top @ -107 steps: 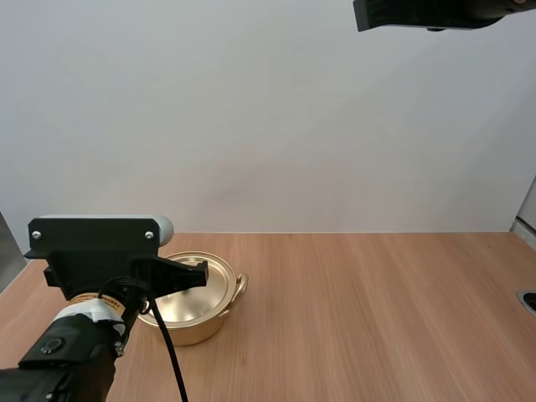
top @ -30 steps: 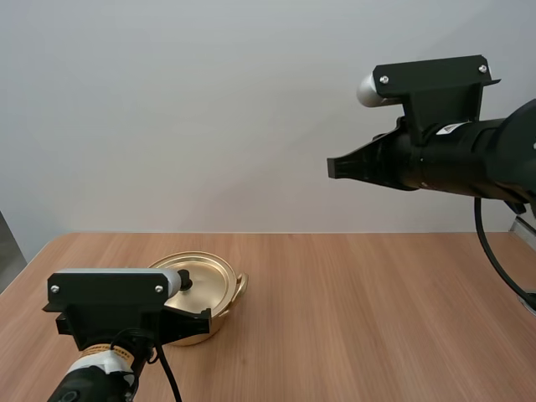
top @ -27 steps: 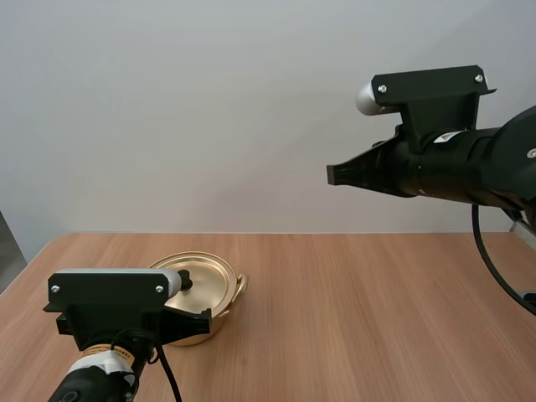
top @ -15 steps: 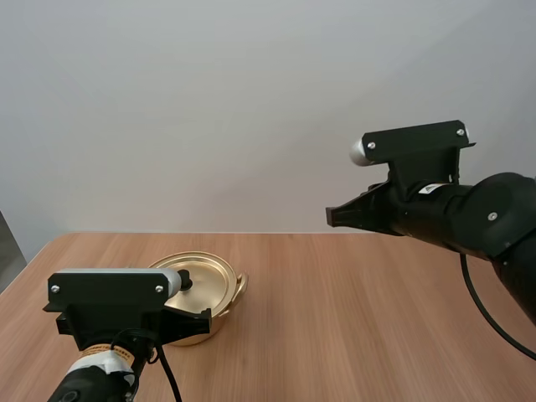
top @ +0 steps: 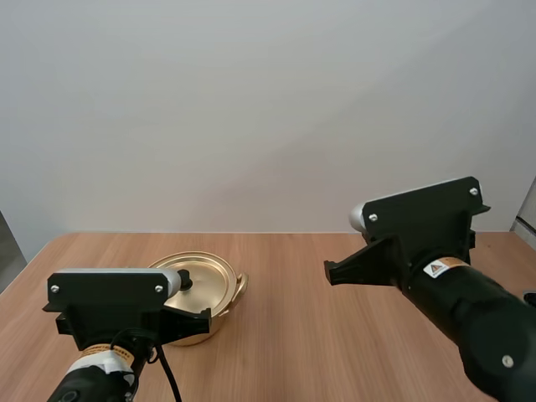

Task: Open the pot, put the car inside, and close it

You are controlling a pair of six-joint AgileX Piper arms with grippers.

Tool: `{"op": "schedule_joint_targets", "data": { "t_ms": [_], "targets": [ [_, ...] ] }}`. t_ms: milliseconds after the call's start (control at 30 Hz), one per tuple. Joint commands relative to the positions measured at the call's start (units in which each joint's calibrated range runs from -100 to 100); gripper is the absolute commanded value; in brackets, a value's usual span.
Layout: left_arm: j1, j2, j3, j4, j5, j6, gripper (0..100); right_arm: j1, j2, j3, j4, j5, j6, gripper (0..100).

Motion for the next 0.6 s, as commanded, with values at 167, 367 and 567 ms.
{"op": "schedule_joint_targets", "data": {
  "t_ms": [167,367,567],
  "targets": [
    [-0.05,0.0,0.0,0.0,0.0,0.0,0,0.0,-10.9,2.5,-0.2,-5.5,3.3,0],
    [-0.05,0.0,0.0,0.0,0.0,0.0,0,0.0,-11.1,5.4,-9.4,-1.2,14.8,0],
    [-0.05,0.0,0.0,0.0,0.0,0.0,0,0.0,-11.1,5.6,-28.6,2.5,35.6,0]
  ]
}}
